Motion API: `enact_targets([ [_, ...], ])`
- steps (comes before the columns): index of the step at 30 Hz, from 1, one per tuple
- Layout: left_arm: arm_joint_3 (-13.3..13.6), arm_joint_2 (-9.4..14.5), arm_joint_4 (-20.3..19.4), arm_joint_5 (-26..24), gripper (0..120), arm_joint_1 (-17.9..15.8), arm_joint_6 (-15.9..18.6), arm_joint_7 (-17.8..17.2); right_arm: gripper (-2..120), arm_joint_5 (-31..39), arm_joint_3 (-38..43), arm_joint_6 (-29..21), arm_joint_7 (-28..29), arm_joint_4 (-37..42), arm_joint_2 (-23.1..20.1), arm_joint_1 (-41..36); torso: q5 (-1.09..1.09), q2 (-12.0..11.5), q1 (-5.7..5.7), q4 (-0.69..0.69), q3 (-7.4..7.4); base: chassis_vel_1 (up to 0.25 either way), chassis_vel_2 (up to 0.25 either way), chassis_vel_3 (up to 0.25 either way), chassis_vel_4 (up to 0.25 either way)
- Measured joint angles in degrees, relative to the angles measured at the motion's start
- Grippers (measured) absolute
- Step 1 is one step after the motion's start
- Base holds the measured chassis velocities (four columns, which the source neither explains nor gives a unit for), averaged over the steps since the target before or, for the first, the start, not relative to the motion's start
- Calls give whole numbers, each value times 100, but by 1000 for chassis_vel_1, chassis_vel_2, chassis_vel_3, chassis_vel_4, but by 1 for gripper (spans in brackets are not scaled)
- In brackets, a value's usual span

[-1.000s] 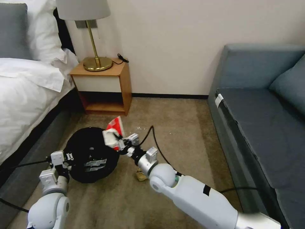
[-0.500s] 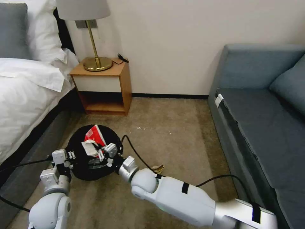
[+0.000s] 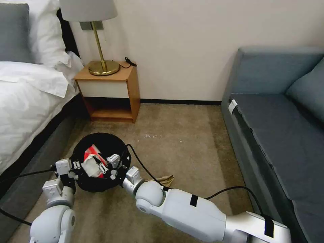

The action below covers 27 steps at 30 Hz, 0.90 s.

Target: Pick up the trash bin, then pick up the garbage on the floor and place it into the trash bin.

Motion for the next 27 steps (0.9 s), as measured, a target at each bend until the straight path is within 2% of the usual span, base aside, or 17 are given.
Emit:
enact_targets([
  [4, -14, 24, 6, -14, 6, -22, -2, 0, 64, -1, 238, 0, -18, 138, -46, -81, 1, 0, 0, 0, 0, 0, 0, 0, 0],
  [5, -14, 24, 6, -14, 6, -22, -2, 0, 64, -1, 238, 0, -18, 138, -46, -81, 1, 0, 0, 0, 0, 0, 0, 0, 0],
  [7, -28, 40, 24, -21, 6, -31, -3, 1, 72, -15, 427, -42, -19, 291, -148, -148, 1, 0, 0, 0, 0, 0, 0, 0, 0],
  [8, -45, 54, 44, -24, 6, -38, -4, 1, 77, -49, 548, -160, -16, 414, -248, -192, 1, 0, 0, 0, 0, 0, 0, 0, 0],
  [9, -45, 54, 44, -24, 6, -38, -4, 1, 77, -49, 548, -160, -16, 414, -248, -192, 1, 0, 0, 0, 0, 0, 0, 0, 0],
  [12, -128, 94, 123, -26, 6, -75, 1, -24, 90, -107, 792, -742, 180, 797, -666, -242, 1, 0, 0, 0, 0, 0, 0, 0, 0],
  [13, -128, 94, 123, -26, 6, -75, 1, -24, 90, -107, 792, -742, 180, 797, -666, -242, 1, 0, 0, 0, 0, 0, 0, 0, 0],
  [16, -216, 138, 186, -115, 6, -120, 41, -71, 99, -87, 1022, -1951, 445, 1201, -1171, -282, 2, 0, 0, 0, 0, 0, 0, 0, 0],
  [17, -216, 138, 186, -115, 6, -120, 41, -71, 99, -87, 1022, -1951, 445, 1201, -1171, -282, 2, 0, 0, 0, 0, 0, 0, 0, 0],
  [19, -233, 192, 187, -212, 6, -131, 69, -76, 100, -77, 1237, -3173, 319, 1282, -1490, -332, 1, 0, 0, -2, 0, 0, 0, 0, 0],
  [21, -234, 200, 169, -234, 6, -139, 84, -76, 100, -83, 1323, -3771, -15, 1036, -1559, -331, 1, 0, 0, -2, 0, 0, 0, 0, 0],
  [22, -234, 200, 169, -234, 6, -139, 84, -76, 100, -83, 1323, -3771, -15, 1036, -1559, -331, 1, 0, 0, -2, 0, 0, 0, 0, 0],
  [24, -230, 159, 121, -229, 6, -138, 104, -78, 100, -318, 1278, -3889, -436, 565, -1521, -279, 1, 0, 0, -1, 0, 0, 0, 0, 0],
  [25, -222, 112, 78, -213, 6, -123, 114, -79, 100, -603, 1196, -3736, -770, 163, -1446, -213, 1, 0, 0, -1, 0, 0, 0, 0, 0],
  [26, -222, 112, 78, -213, 6, -123, 114, -79, 100, -603, 1196, -3736, -770, 163, -1446, -213, 1, 0, 0, -1, 0, 0, 0, 0, 0],
  [27, -221, 70, 40, -206, 6, -109, 124, -79, 100, -857, 1084, -3497, -1051, -198, -1389, -125, 2, 0, 0, 0, 0, 0, 0, 0, 0],
])
